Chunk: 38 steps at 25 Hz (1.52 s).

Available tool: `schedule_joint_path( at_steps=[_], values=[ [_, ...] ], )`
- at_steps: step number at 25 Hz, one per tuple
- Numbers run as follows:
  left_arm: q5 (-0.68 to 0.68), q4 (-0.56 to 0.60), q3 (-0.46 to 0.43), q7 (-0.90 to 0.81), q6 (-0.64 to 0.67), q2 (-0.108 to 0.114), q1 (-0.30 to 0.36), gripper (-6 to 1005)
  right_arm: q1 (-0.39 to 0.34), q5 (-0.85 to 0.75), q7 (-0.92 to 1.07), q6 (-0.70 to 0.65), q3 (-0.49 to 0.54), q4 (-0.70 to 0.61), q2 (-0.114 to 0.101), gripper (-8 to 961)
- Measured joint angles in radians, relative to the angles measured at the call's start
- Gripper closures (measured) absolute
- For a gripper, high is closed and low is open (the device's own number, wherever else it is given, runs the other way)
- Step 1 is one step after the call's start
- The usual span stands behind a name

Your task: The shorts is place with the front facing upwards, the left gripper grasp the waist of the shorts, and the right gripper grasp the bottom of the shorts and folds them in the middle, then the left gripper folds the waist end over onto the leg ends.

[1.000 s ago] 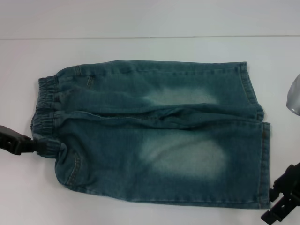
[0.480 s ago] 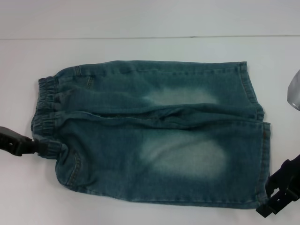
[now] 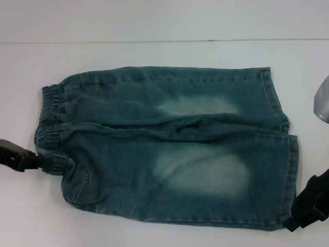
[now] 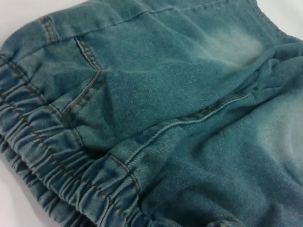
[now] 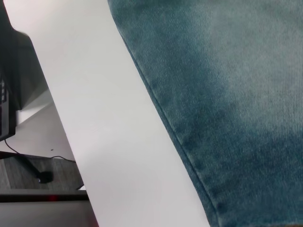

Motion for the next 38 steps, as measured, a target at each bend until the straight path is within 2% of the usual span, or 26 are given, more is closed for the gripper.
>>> schedule_joint_path(
  at_steps=[6, 12, 21, 27, 32, 35, 38],
  values=[
    [0.0, 0.0, 0.0, 0.0, 0.003, 0.0, 0.0, 944, -0.003, 0.0, -0.001, 0.001, -0.001, 0.001, -0.001, 752],
    [0.002, 0.0, 0.0, 0.0, 0.018, 0.002, 0.0, 943, -0.004, -0.001, -0.003, 0.0, -0.004, 0.001, -0.001, 917],
    [0.011, 0.006, 0.0, 0.0, 0.091, 0.019, -0.001, 940, -0.011, 0.003, -0.054, -0.073, 0.003, 0.001, -0.012, 917],
    [0.03, 0.017, 0.0, 0.0, 0.126, 0.021, -0.002, 939, -0.011, 0.003, -0.096, -0.109, 0.036, -0.006, -0.016, 917],
    [0.031, 0.035, -0.004, -0.081, 0.114, 0.024, -0.01, 938, -0.006, 0.005, -0.117, -0.086, 0.167, -0.005, -0.032, 917],
    [0.025, 0.066, -0.008, -0.16, 0.091, 0.025, -0.02, 937, -0.005, 0.023, -0.122, -0.07, 0.292, 0.0, -0.054, 918],
    [0.024, 0.072, -0.009, -0.211, 0.067, 0.027, -0.037, 936, -0.023, 0.086, -0.123, -0.047, 0.373, 0.005, -0.073, 918]
  ],
)
